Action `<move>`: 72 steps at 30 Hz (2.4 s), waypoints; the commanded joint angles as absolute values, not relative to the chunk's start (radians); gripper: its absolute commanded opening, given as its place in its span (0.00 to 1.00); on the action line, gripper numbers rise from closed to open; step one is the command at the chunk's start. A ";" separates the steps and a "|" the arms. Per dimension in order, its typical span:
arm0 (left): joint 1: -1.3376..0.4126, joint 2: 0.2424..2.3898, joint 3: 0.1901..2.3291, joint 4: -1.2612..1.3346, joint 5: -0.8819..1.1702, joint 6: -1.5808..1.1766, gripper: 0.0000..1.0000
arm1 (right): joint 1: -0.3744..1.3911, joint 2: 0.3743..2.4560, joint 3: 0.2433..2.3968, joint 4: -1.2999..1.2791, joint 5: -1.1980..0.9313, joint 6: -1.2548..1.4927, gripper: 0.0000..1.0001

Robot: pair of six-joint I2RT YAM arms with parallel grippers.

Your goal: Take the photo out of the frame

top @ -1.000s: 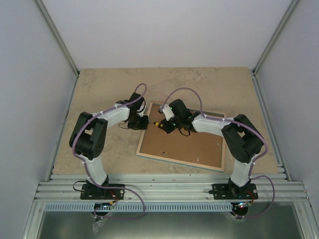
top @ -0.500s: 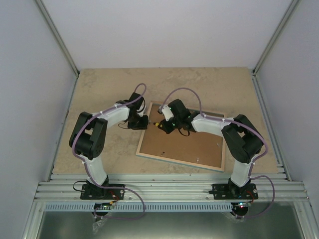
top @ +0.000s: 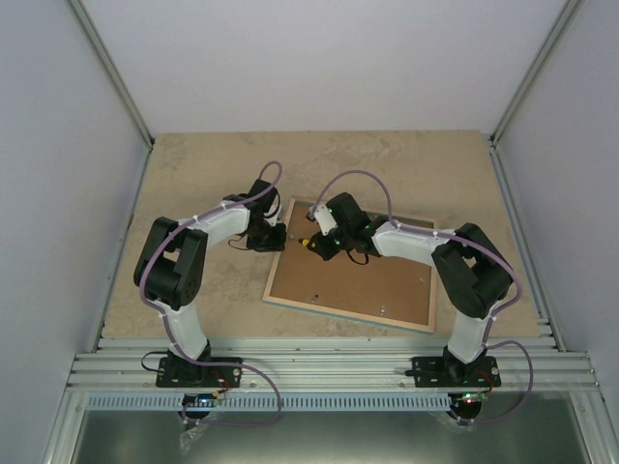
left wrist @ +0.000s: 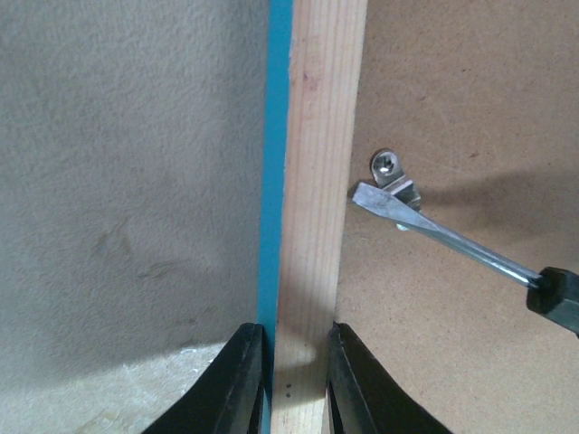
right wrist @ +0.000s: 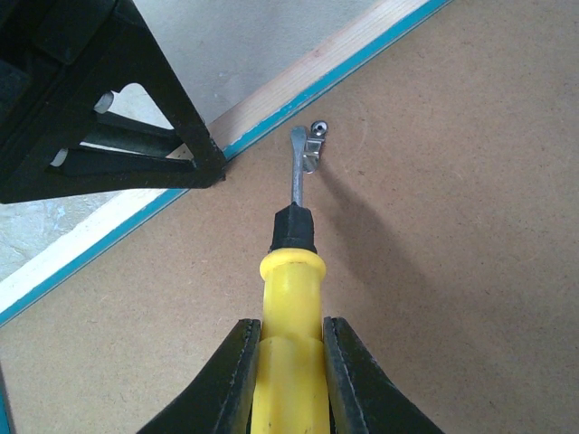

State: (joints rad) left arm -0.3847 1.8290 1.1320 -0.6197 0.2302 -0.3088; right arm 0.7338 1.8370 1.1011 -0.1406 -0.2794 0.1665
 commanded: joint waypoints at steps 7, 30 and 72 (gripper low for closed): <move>-0.345 1.858 1.109 -0.679 0.134 -0.332 0.20 | 0.734 1.815 1.088 -0.212 -0.259 0.178 0.01; -0.308 1.713 1.092 -0.646 0.099 -0.355 0.40 | 0.641 1.526 0.860 0.067 -0.217 0.259 0.00; -0.307 0.670 0.840 -0.442 -0.359 -0.453 1.00 | -0.165 1.337 0.536 0.014 0.122 0.547 0.14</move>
